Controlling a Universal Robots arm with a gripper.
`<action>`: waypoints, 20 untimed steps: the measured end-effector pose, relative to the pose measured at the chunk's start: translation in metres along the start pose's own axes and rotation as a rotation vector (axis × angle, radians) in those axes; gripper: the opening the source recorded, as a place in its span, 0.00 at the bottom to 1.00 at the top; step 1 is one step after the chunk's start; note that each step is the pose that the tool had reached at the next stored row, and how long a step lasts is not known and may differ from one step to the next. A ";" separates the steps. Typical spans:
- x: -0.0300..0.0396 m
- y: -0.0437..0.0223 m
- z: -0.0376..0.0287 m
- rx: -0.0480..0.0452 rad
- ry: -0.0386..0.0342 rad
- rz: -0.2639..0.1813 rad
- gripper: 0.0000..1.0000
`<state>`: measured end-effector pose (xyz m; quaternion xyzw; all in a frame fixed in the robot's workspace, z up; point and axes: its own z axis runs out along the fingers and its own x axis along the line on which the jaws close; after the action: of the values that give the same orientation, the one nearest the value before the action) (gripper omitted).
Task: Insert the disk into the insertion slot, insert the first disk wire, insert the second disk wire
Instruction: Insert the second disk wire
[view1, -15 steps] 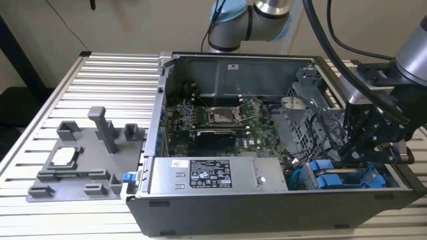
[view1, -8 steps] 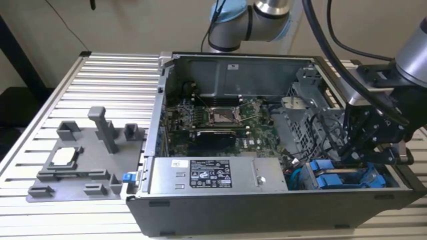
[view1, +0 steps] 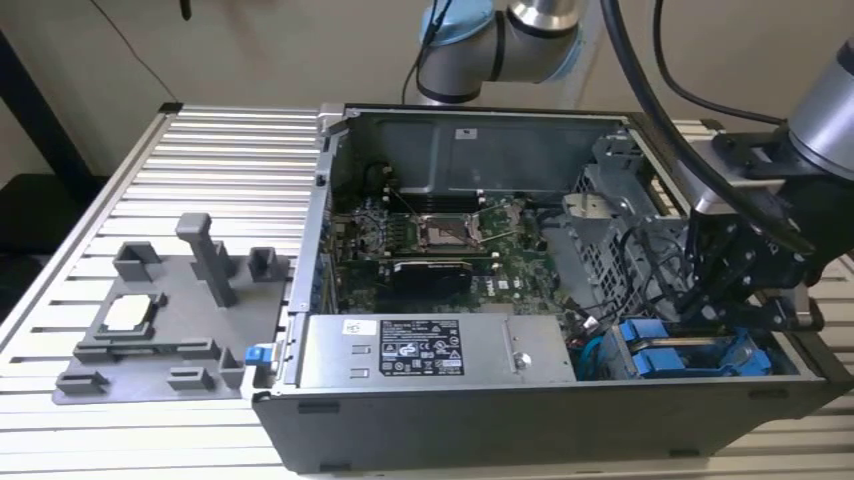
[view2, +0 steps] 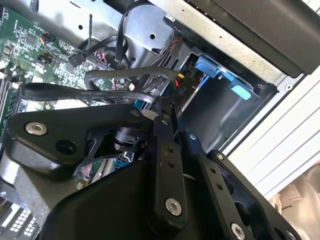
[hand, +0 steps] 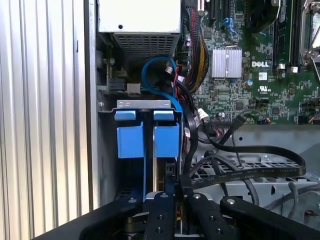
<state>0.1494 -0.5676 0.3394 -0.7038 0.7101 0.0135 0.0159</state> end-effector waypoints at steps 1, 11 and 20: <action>0.0001 0.0000 0.0005 0.0000 0.0001 0.000 0.16; 0.0002 -0.0018 0.0038 0.0001 -0.0012 0.000 0.24; 0.0002 -0.0024 0.0009 -0.0031 -0.0027 0.001 0.30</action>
<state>0.1518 -0.5678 0.3386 -0.7036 0.7103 0.0156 0.0158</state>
